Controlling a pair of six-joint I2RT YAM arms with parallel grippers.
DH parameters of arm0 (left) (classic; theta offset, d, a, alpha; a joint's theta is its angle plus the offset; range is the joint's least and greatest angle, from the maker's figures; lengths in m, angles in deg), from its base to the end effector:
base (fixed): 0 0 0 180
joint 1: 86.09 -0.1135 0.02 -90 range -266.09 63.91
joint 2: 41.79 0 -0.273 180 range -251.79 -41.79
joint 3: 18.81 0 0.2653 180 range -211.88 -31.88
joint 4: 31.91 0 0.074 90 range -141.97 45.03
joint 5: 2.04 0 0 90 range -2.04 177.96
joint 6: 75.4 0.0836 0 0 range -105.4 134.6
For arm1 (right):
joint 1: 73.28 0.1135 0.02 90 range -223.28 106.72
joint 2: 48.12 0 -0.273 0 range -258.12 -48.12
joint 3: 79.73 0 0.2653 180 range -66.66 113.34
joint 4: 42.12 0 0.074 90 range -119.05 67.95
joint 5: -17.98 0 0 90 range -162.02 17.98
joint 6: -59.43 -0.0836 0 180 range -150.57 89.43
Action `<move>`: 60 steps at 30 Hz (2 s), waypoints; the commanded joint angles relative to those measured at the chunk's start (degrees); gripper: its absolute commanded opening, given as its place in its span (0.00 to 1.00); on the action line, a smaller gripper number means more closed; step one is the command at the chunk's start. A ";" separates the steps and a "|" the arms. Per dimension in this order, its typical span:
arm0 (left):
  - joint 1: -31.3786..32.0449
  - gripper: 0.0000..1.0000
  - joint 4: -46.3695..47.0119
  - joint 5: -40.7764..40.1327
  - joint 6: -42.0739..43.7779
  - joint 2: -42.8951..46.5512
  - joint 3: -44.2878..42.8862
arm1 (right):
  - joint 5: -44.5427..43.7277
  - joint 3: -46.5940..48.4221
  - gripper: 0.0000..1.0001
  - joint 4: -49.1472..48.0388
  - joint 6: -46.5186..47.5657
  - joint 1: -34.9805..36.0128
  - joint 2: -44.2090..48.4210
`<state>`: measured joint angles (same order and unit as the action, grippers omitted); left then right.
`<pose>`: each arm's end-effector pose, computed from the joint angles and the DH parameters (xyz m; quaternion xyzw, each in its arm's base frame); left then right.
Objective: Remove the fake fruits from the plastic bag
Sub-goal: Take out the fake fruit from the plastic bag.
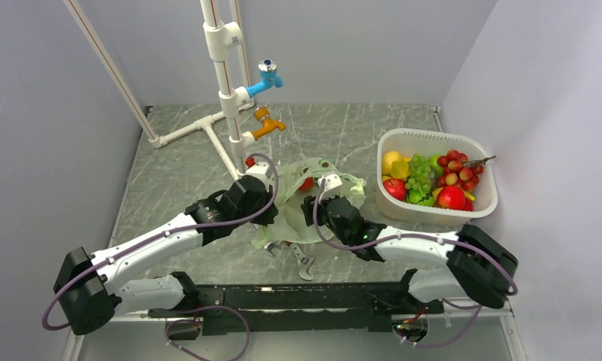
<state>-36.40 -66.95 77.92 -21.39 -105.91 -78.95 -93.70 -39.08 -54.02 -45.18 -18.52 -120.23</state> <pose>0.1967 -0.2094 0.2423 0.0699 0.8973 -0.2336 0.3681 0.2014 0.2316 0.1841 -0.1735 0.7908 0.1960 0.5532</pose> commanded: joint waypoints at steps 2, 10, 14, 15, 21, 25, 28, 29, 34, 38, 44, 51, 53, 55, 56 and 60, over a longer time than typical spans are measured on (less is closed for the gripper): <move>0.65 0.00 1.79 4.74 0.24 2.11 -3.34 | -7.29 5.52 0.65 -11.12 -0.79 -1.46 -8.03; 1.89 0.00 -0.74 4.25 0.06 6.19 -3.76 | -5.60 8.48 0.72 -16.67 -0.40 -4.19 -16.04; 2.08 0.00 -1.16 3.84 0.15 6.14 -3.51 | -4.82 10.75 0.86 -17.68 -0.30 -4.58 -20.28; 2.09 0.00 -1.35 3.74 0.13 5.93 -3.41 | -4.63 11.42 0.88 -17.89 0.12 -4.68 -21.39; 2.19 0.00 -1.63 2.63 0.52 4.69 -2.04 | -5.79 15.23 0.94 -16.57 0.08 -6.21 -27.66; 2.19 0.00 -1.40 2.05 0.04 4.68 -0.59 | -2.63 16.53 0.96 -17.21 2.08 -7.33 -30.69; 2.21 0.00 -1.06 1.88 0.01 4.44 0.30 | -3.16 19.18 0.96 -13.95 3.97 -7.56 -33.75; 2.17 0.00 -1.38 1.66 0.04 4.13 0.24 | -3.74 19.43 0.95 -13.54 4.43 -7.58 -34.20; 2.18 0.00 -1.82 1.00 -0.11 4.29 0.67 | -5.16 19.11 0.92 -15.13 6.62 -7.65 -34.84; 2.24 0.00 -2.62 0.77 -0.12 3.77 0.26 | -4.38 20.59 0.78 -13.80 8.33 -7.67 -35.50; 2.26 0.00 -2.98 0.44 -0.38 3.43 0.26 | -2.00 21.06 0.54 -13.00 8.81 -7.71 -34.85; 2.33 0.00 -2.88 -0.01 -0.33 3.54 0.66 | 0.02 19.96 0.20 -10.51 7.03 -7.62 -31.22; 2.34 0.00 -2.99 -0.30 -0.43 3.85 1.02 | 0.63 18.59 0.15 -10.49 6.33 -7.51 -29.32; 2.34 0.00 -2.83 -0.50 -0.39 4.35 1.55 | 0.88 17.28 0.12 -9.92 5.34 -7.54 -27.38; 2.34 0.00 -2.87 -0.69 -0.26 4.55 1.70 | 1.03 16.78 0.10 -9.35 4.83 -7.56 -26.38; 2.31 0.00 -4.23 -2.75 0.04 5.23 1.72 | 3.30 14.71 0.06 -7.05 2.96 -7.37 -22.25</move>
<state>-34.35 -70.19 77.87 -21.48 -102.37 -77.18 -92.86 -22.60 -61.56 -39.30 -26.01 -147.80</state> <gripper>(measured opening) 0.013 0.587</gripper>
